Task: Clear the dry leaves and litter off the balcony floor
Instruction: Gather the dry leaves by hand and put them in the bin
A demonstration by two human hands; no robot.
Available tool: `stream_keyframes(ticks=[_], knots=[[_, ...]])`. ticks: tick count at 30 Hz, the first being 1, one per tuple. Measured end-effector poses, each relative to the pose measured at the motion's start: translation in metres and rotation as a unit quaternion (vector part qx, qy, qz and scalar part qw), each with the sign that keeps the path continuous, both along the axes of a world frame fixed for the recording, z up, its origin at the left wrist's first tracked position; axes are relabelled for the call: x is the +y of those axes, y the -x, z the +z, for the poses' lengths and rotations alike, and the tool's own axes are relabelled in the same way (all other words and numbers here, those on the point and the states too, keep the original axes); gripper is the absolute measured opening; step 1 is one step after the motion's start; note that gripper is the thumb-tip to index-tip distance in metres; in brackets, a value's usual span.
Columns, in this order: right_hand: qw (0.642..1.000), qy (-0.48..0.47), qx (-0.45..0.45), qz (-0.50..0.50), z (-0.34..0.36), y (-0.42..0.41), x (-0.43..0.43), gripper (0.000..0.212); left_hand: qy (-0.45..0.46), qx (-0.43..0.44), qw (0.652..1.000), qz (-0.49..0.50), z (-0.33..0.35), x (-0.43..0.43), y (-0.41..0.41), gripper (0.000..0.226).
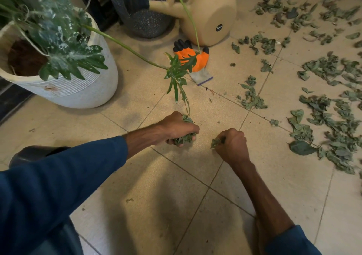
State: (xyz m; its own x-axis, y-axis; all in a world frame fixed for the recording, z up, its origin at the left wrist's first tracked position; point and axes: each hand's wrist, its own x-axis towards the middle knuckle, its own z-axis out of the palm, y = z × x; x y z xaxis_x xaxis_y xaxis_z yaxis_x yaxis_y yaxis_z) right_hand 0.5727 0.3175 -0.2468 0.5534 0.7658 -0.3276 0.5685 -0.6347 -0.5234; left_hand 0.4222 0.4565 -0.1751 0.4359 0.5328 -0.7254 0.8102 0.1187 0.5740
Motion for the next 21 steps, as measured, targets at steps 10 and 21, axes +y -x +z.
stream_keyframes(ticks=[10,21], knots=[[0.934,-0.100,0.321,-0.123,0.038,0.049,0.019,0.019,-0.023,0.013,0.997,-0.070,0.056,0.021,0.012,0.019],[0.869,-0.100,0.484,-0.001,0.174,0.197,0.110,0.019,-0.202,-0.070,0.959,0.187,0.175,0.038,0.208,0.041]])
